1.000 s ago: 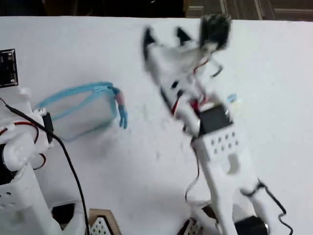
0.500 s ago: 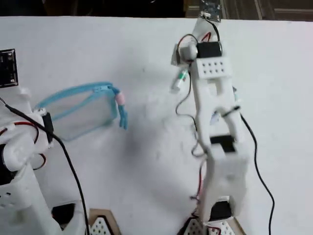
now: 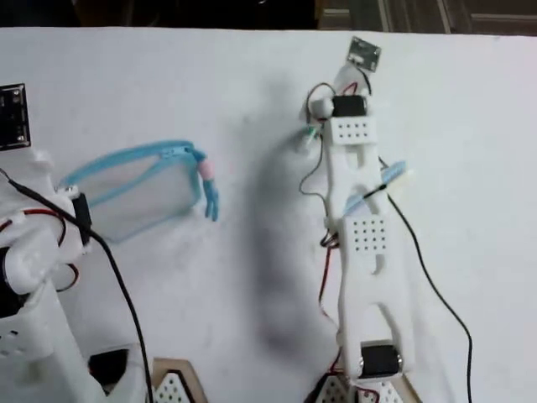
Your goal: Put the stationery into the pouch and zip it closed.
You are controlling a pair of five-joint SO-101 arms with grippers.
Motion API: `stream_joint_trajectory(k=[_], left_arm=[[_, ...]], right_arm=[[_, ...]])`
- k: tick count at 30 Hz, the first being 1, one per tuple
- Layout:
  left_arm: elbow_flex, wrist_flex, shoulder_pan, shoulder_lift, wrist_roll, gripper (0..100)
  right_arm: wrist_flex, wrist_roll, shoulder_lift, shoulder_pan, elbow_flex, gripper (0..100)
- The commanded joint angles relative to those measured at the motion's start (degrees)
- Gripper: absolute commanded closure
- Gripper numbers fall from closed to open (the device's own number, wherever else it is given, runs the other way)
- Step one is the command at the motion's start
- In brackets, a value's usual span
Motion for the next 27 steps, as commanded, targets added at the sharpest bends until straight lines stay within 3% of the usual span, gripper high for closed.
stream_joint_trajectory(k=[1,4,10,14,20,24,27], left_arm=[[3.52,0.35,-0.04,3.47,0.00,98],[3.52,0.35,-0.04,3.47,0.00,98],[3.43,0.35,-0.04,3.47,0.00,98],[3.43,0.35,-0.04,3.47,0.00,98],[3.43,0.35,-0.04,3.47,0.00,98],[3.43,0.35,-0.04,3.47,0.00,98],[3.43,0.35,-0.04,3.47,0.00,98]], right_arm=[[-4.35,-0.62,-1.19,0.31,2.46,79.4],[-7.08,-0.35,-1.19,0.04,3.96,89.9],[-2.86,3.25,-0.66,-1.80,4.66,88.9],[3.38,5.63,-1.71,-2.33,2.81,98.5],[17.36,12.40,-5.41,-4.44,0.79,96.8],[28.26,13.01,-8.75,-6.55,0.53,96.5],[28.79,12.75,-11.38,-6.73,4.48,96.3]])
